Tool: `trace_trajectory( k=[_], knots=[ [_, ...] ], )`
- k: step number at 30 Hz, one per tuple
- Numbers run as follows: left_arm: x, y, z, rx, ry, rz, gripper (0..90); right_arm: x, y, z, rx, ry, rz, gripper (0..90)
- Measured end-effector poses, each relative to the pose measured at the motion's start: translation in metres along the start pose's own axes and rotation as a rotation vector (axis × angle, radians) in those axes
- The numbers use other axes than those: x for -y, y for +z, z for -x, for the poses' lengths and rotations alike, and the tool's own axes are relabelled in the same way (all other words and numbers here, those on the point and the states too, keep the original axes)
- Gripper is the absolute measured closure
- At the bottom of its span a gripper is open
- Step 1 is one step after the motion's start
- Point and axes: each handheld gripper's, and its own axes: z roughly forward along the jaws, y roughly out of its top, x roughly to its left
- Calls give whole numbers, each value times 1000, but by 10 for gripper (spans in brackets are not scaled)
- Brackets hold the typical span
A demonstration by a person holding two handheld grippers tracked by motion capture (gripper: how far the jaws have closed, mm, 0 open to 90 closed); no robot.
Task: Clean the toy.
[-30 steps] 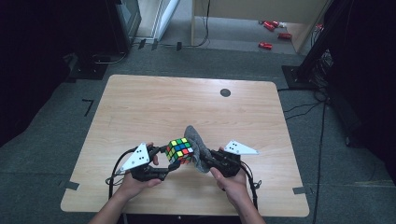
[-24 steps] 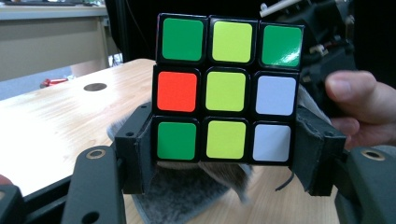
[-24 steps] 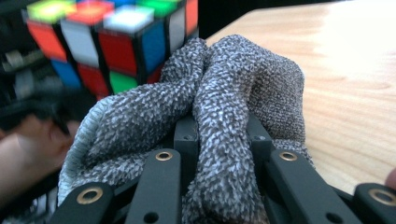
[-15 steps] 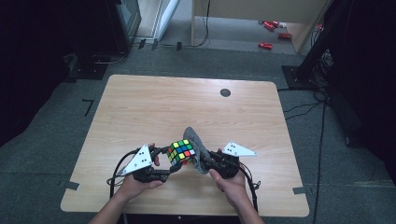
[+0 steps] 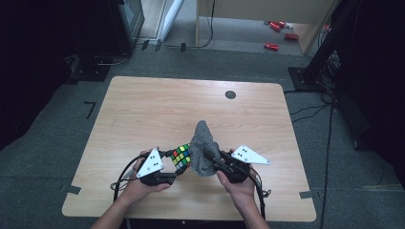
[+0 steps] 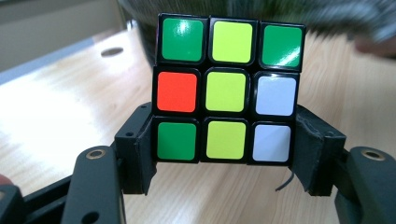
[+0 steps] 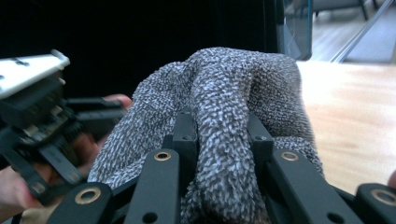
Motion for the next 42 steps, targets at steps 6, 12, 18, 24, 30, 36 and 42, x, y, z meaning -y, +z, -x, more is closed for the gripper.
trace_trajectory(
  k=[6,12,18,24,30,36,42],
  knots=[
    [0,1,4,3,17,-12,344,5,10,-26,-40,-105,-29,730],
    [-2,-6,0,13,0,38,344,8,9,-3,17,-42,-60,730],
    [-2,1,4,7,22,-8,344,3,8,-16,-28,-74,-48,728],
    [-4,-3,4,2,22,4,344,4,11,-15,-18,-92,-69,721],
    [-4,-1,3,2,11,2,344,4,8,-6,7,-60,-73,722],
    [-1,1,4,12,9,-9,344,1,11,-25,-58,-137,-65,703],
    [-2,-3,0,16,-13,18,344,6,11,-2,10,-78,-102,730]
  ],
)
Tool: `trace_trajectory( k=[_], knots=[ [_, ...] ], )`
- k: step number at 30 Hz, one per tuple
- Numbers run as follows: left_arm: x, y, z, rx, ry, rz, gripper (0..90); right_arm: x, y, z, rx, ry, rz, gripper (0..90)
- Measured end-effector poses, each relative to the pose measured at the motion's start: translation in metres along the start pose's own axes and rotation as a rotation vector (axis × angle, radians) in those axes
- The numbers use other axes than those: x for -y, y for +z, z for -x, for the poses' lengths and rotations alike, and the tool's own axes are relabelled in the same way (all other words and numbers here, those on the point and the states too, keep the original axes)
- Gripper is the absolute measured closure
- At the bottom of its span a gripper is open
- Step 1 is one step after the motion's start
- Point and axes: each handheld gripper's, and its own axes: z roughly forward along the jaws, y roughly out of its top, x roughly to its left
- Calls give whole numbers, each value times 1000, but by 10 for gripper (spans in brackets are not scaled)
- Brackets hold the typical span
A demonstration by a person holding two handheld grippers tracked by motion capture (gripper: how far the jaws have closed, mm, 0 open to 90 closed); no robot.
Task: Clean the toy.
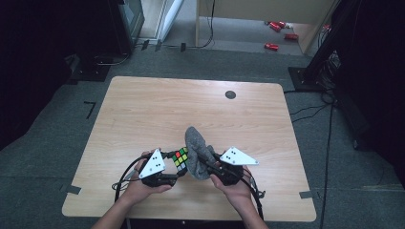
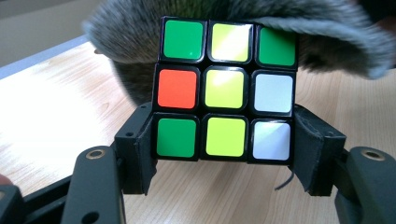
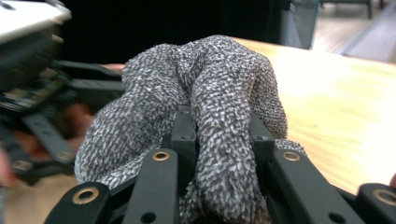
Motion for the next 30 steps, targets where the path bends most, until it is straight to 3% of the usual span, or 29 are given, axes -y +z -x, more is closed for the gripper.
trace_trajectory(
  k=[2,5,8,10,14,16,19,21,23,30],
  knots=[
    [0,1,0,1,-2,-5,344,-2,-1,-2,-9,5,10,734],
    [1,3,1,3,0,-15,344,-6,-1,-16,-55,-36,33,733],
    [1,1,1,1,3,-12,344,-8,-1,-23,-49,-84,36,731],
    [0,-1,1,2,1,1,344,-6,-1,-18,-47,-72,36,731],
    [-1,-3,-2,7,-11,16,344,-2,0,-7,11,-50,6,732],
    [0,-2,-3,6,-18,9,344,-5,-2,-9,-7,-26,2,731],
    [1,1,0,4,-5,-6,344,-12,-2,-23,-52,-78,11,729],
    [1,1,2,5,1,-3,344,-13,-2,-28,-52,-104,8,728],
    [0,1,2,3,2,0,344,-12,-2,-23,-53,-90,10,729],
    [2,1,-3,-13,-26,-5,344,-3,-3,8,77,-7,-29,732]
  ],
)
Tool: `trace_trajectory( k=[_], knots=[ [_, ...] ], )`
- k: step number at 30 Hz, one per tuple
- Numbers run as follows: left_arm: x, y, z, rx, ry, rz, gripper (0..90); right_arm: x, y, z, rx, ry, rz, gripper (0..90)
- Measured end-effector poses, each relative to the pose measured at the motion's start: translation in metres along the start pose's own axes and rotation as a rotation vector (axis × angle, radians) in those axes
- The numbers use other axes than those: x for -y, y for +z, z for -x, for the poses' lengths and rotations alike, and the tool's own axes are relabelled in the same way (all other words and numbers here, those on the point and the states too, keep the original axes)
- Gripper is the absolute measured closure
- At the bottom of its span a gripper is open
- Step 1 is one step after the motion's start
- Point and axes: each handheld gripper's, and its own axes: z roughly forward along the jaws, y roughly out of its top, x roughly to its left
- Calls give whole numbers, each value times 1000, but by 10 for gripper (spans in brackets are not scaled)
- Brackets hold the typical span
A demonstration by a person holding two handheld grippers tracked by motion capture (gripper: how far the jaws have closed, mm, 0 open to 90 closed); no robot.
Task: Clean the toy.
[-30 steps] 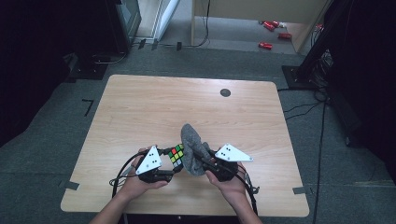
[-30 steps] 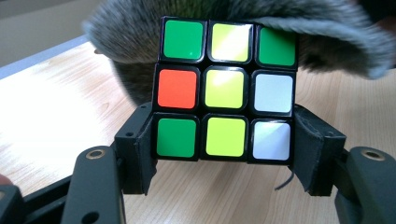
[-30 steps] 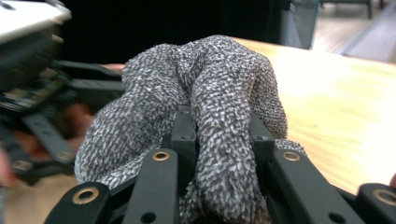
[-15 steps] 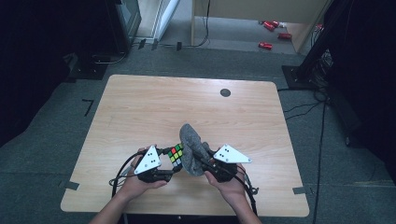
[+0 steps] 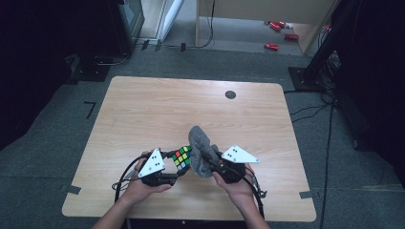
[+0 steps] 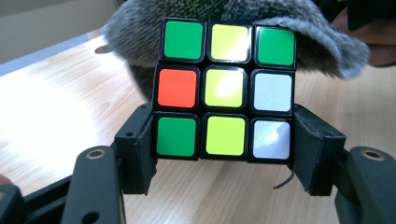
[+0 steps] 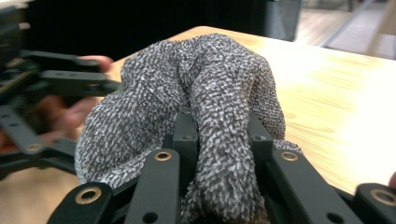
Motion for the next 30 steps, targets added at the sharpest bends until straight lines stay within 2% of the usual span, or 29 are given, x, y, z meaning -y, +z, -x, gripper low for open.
trace_trajectory(
  k=[3,6,10,15,17,19,21,22,25,30],
  knots=[
    [4,1,-7,-21,-47,-9,344,-1,-5,11,48,8,14,733],
    [9,2,-15,-60,-93,-13,344,-2,-11,22,98,11,28,732],
    [13,4,-22,-114,-115,-24,344,2,-16,33,186,-25,28,732],
    [16,8,-29,-189,-134,-65,343,14,-13,48,261,-19,4,732],
    [18,11,-34,-221,-156,-91,343,19,-10,52,292,-23,-16,732],
    [20,13,-38,-259,-182,-111,344,23,-8,56,299,-10,-35,731],
    [22,13,-44,-274,-216,-132,344,25,-7,59,306,-2,-48,731],
    [23,14,-46,-282,-220,-144,343,25,-7,60,305,5,-48,731],
    [27,17,-47,-294,-213,-187,343,26,-7,60,302,4,-52,730],
    [26,23,-47,-314,-209,-221,342,29,-4,62,298,8,-72,730]
  ],
)
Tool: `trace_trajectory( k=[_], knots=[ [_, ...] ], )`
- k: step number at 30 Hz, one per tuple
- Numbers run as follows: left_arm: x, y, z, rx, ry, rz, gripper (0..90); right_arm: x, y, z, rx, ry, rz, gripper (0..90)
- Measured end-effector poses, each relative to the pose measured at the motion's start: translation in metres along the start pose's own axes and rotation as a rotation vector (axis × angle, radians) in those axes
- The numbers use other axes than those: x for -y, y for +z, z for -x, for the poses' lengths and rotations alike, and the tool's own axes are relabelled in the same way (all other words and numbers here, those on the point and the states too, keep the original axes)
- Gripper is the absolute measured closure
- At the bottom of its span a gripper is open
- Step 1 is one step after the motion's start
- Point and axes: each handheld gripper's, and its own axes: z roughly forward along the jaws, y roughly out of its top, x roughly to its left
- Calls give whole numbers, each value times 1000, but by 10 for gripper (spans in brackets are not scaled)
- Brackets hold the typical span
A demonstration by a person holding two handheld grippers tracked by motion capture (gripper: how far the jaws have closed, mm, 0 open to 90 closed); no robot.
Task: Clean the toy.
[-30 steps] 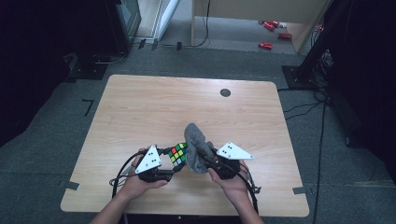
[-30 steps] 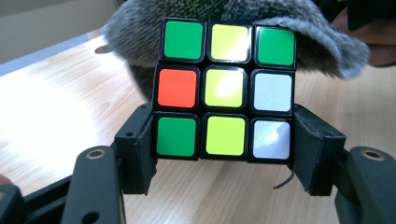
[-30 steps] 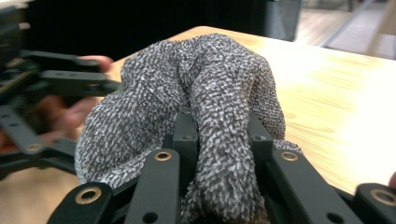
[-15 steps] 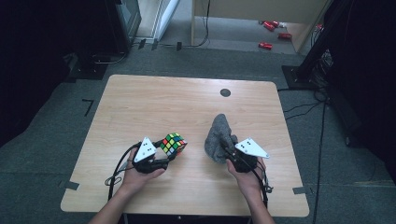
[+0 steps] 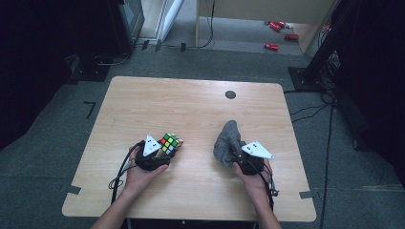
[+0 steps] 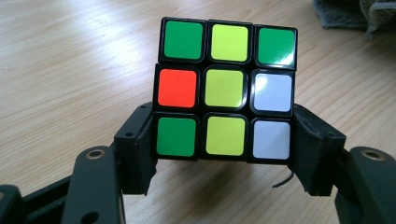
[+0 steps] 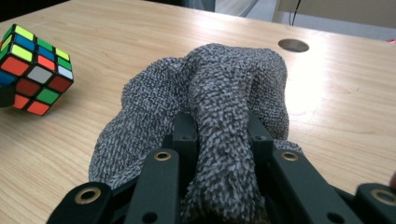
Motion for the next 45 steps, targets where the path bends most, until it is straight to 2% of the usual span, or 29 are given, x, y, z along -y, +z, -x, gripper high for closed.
trace_trajectory(
  k=[3,5,9,24,30,35,40,45],
  knots=[
    [0,1,0,-7,-11,-2,342,1,1,-1,-8,2,-8,729],
    [1,2,1,-27,-30,6,341,1,2,-2,-12,1,-10,727],
    [1,4,3,-50,-38,12,336,1,2,-6,-22,-11,-16,724],
    [-4,11,1,-40,-81,24,338,4,7,-12,-42,-18,-38,722],
    [-7,15,1,-57,-102,27,336,6,11,-12,-47,-20,-48,722],
    [-10,17,0,-49,-98,19,325,7,14,-13,-55,-17,-55,722],
    [-12,16,-2,-38,-103,41,288,10,17,-14,-59,-17,-67,721],
    [-13,8,-2,-16,-115,72,179,10,17,-12,-55,-5,-67,721]
  ],
)
